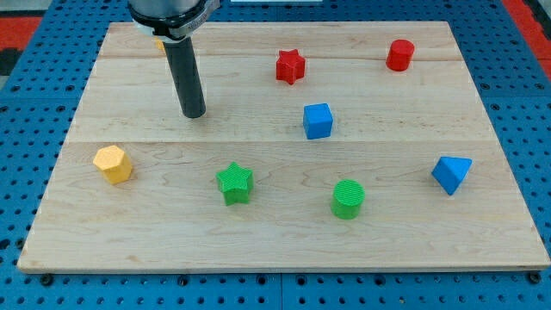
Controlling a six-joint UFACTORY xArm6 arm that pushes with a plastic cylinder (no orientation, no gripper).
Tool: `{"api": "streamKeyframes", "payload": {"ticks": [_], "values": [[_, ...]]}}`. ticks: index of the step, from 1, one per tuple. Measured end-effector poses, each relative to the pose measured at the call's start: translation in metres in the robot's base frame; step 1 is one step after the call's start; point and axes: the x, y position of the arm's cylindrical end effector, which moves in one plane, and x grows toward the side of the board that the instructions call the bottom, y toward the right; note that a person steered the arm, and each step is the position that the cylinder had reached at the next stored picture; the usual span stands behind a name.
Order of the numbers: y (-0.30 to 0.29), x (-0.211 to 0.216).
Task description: Slide the red star towards the top left
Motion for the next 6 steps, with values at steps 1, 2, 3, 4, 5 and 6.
{"api": "streamKeyframes", "payload": {"ticks": [1,2,3,4,5,6], "values": [[0.0,0.0],[-0.003,0.002],[0.012,0.002],[0.056,0.002],[0.097,-0.002],[0.158,-0.021]]}}
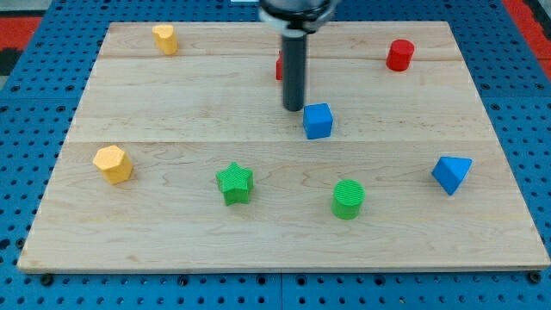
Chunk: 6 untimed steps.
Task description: Slide the red star towards the top left
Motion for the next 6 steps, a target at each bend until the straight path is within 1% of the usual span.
{"api": "streamKeyframes", "payload": {"ticks": [1,2,3,4,5,6], "values": [[0.039,-0.021],[0.033,-0.044],[-0.003,-0.07],[-0.031,-0.083],[-0.037,-0.083],[-0.056,-0.085]]}}
